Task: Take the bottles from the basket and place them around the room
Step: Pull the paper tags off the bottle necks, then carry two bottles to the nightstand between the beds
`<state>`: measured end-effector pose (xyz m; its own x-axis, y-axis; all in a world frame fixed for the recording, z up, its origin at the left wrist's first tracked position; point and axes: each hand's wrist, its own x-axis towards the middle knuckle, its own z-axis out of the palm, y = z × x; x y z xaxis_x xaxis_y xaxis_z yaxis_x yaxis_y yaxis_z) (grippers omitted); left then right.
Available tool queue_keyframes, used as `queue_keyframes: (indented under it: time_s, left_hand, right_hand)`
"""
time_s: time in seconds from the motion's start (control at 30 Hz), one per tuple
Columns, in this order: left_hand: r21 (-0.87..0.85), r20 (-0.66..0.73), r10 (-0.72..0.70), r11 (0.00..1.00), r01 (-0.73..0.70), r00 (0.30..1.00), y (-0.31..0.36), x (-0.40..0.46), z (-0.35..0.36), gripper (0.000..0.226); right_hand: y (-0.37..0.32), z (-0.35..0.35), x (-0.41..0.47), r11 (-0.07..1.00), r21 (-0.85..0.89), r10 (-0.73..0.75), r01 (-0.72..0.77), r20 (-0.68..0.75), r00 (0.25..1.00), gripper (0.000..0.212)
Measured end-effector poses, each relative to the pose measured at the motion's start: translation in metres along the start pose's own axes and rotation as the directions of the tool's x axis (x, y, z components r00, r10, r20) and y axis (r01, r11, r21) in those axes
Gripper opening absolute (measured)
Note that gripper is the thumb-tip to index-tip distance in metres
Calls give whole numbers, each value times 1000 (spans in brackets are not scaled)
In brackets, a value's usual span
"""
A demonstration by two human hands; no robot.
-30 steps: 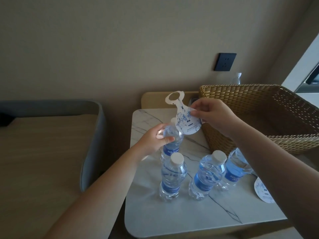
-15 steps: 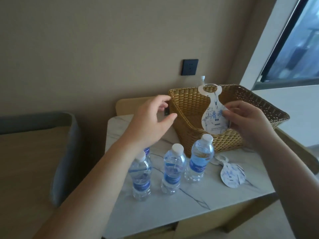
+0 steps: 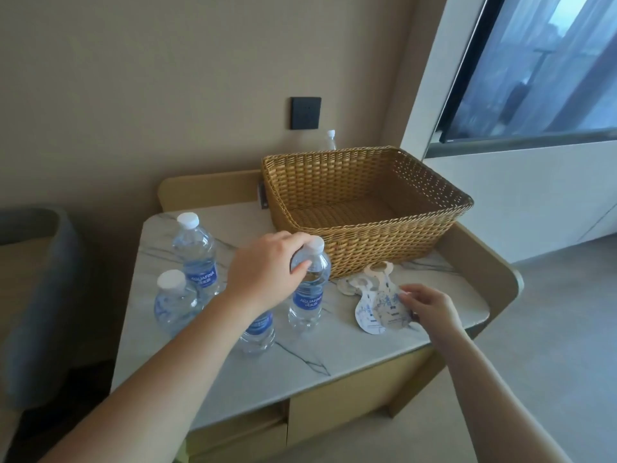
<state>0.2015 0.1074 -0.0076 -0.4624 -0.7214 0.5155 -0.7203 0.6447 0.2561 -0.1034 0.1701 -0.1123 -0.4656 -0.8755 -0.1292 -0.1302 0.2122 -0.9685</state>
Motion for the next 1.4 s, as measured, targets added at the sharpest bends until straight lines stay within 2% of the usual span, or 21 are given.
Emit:
queue_keyframes:
  time_s: [0.13,0.4,0.53,0.63,0.7,0.8,0.87,0.97,1.03,1.07,1.13,1.27,1.33,1.4]
  left_hand:
    - [21,0,19,1000,-19,1000,0,-3,-1,40]
    - [53,45,13,998,-16,999,1,-2,-2,43]
    - [77,55,21,997,-25,998,2,-3,-2,44]
    - [106,59,28,994,-34,998,1,-4,-3,46]
    - [123,66,25,992,-33,998,2,-4,-5,45]
    - [111,83,8,994,-17,996,5,-4,-6,44]
    - [-26,59,-19,999,20,998,7,-4,-12,42]
    - [-218,-157,-99,974,63,983,6,-13,-20,41]
    - [-258,-285,-210,957,136,935,5,-27,-16,44]
    - [-290,-306,-283,937,194,909,4,-36,-12,48]
    - [-373,-284,-422,876,306,861,4,-51,2,60]
    - [-583,-201,-625,695,421,754,1,-68,33,72]
    - [-636,-156,-684,622,457,713,-2,-71,43,71]
    - [-646,-144,-704,599,473,696,-5,-73,48,68]
  right_hand:
    - [23,15,17,987,-152,54,-55,-9,999,10]
    - [28,40,39,878,-479,-45,1,-80,996,13]
    - [32,46,38,828,-558,-14,-42,-95,995,18]
    - [26,52,32,807,-590,-43,-15,-83,996,31]
    - [11,61,25,831,-554,-125,58,-84,989,34]
    - [-27,83,4,884,-384,-308,268,-45,950,29]
    - [-53,98,-15,869,-256,-437,424,7,900,24]
    - [-79,114,-36,810,-138,-557,571,125,821,33]
    - [-84,121,-40,804,-101,-556,586,222,801,39]
    - [-83,123,-40,814,-83,-538,575,266,800,41]
    - [-78,127,-38,845,-49,-489,533,334,806,48]
    - [-69,134,-32,894,-9,-406,448,408,818,61]
    - [-66,138,-31,896,-5,-408,445,390,826,61]
    - [-65,144,-30,887,-22,-426,461,343,837,61]
